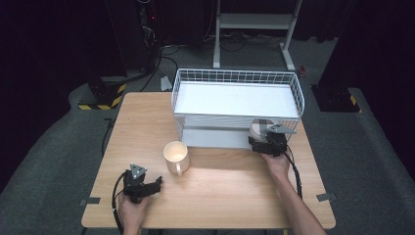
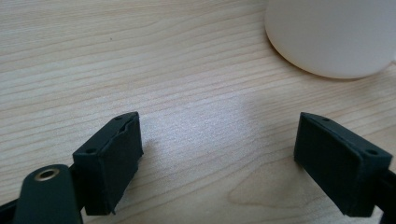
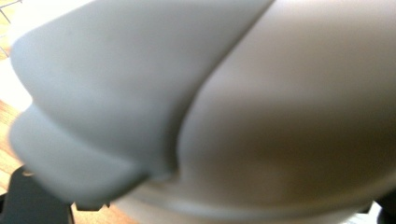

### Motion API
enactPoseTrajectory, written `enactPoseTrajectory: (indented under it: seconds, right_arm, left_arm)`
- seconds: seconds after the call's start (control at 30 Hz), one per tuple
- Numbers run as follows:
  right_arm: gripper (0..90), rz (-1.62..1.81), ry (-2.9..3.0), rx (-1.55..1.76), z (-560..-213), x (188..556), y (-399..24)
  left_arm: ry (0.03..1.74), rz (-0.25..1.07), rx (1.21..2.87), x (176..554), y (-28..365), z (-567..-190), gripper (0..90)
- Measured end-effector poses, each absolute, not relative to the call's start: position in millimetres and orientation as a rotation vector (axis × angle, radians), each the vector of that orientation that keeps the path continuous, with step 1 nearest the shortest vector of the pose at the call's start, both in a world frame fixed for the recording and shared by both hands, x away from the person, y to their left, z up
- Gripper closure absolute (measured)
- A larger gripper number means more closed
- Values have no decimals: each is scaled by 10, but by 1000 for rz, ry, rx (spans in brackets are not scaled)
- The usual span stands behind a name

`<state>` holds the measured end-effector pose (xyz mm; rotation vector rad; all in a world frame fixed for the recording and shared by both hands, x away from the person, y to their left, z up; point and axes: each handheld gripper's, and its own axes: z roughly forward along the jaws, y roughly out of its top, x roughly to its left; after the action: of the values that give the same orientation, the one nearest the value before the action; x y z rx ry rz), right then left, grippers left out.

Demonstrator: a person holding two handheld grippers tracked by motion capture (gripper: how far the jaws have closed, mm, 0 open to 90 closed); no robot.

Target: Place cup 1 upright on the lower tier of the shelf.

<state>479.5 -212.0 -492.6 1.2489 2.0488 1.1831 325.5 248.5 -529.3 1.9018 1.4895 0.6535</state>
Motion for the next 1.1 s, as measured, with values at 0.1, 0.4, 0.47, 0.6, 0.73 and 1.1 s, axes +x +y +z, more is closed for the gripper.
enactPoseTrajectory:
  seconds: [0.1, 0.4, 0.47, 0.6, 0.73, 1.1]
  right_arm:
    - [112, 1182, 2053, 1242, -4926, 4787, -2114]
    - [108, 1169, 2057, 1250, -4912, 4736, -2119]
    - [108, 1170, 2054, 1255, -4913, 4722, -2128]
    - [108, 1171, 2051, 1253, -4911, 4702, -2148]
    - [121, 1153, 2058, 1255, -4897, 4656, -2169]
    - [147, 1110, 2054, 1279, -4902, 4528, -2227]
  left_arm:
    - [1489, 653, 1902, 3255, 2485, -5293, 155]
    - [1489, 653, 1902, 3255, 2485, -5293, 154]
    - [1490, 653, 1902, 3255, 2485, -5293, 155]
    - [1489, 654, 1902, 3255, 2485, -5293, 155]
    - [1489, 653, 1902, 3255, 2485, -5293, 154]
    - [1489, 654, 1902, 3255, 2485, -5293, 154]
